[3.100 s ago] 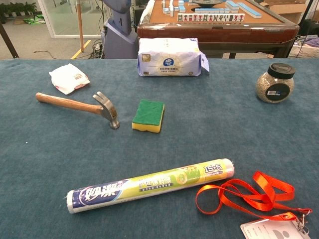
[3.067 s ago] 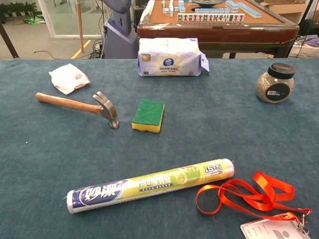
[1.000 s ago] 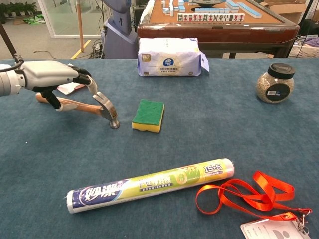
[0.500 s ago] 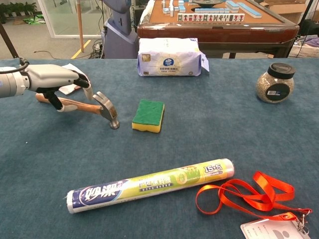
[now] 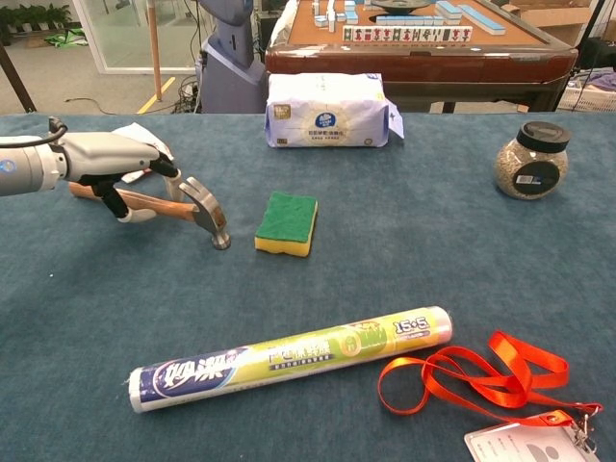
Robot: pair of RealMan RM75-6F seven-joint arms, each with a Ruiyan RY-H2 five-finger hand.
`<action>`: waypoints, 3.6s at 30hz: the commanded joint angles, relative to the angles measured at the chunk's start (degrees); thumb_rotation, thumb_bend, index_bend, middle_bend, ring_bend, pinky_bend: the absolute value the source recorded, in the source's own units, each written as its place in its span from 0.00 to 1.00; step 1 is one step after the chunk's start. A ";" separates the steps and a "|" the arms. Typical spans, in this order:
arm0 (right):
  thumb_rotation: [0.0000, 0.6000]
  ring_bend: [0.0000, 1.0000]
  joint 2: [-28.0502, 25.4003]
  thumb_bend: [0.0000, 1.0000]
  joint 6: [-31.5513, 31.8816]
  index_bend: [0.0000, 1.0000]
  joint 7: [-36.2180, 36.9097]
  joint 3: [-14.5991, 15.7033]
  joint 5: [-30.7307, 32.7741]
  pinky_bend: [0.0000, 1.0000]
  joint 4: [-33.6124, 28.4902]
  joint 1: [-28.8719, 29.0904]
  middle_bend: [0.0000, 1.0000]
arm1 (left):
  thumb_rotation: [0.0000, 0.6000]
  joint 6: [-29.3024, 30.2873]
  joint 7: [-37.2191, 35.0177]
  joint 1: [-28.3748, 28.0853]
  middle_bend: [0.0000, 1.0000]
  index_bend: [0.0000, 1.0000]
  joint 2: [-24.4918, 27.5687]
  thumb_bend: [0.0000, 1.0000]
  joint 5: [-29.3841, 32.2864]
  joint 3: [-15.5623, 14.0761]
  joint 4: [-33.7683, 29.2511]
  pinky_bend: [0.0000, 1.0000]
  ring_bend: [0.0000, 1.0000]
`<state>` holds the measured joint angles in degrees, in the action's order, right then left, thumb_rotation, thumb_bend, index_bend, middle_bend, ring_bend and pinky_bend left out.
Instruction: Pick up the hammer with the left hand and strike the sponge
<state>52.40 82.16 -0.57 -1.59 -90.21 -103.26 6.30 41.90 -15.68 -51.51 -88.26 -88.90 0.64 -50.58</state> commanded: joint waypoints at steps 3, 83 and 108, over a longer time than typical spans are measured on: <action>1.00 0.28 0.07 0.22 -0.07 0.21 0.09 -0.01 0.08 0.26 0.16 0.02 0.41 | 1.00 -0.19 0.09 -0.25 0.29 0.34 -0.03 0.36 0.16 -0.20 -0.06 0.04 0.12; 1.00 0.27 0.06 0.22 1.58 0.21 0.54 -0.27 0.20 0.26 -0.05 -0.99 0.41 | 1.00 22.05 -13.83 7.17 0.82 0.80 2.25 0.47 0.11 2.05 -0.93 0.14 0.55; 1.00 0.27 -0.10 0.22 3.17 0.21 2.53 0.28 -1.11 0.26 1.08 -2.01 0.41 | 1.00 27.92 -10.59 7.19 0.85 0.81 2.96 0.47 -5.66 1.07 -8.07 0.89 0.77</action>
<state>52.31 85.31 1.95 -1.32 -91.31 -102.19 4.31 69.69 -26.31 -44.29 -85.16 -94.44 1.74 -58.79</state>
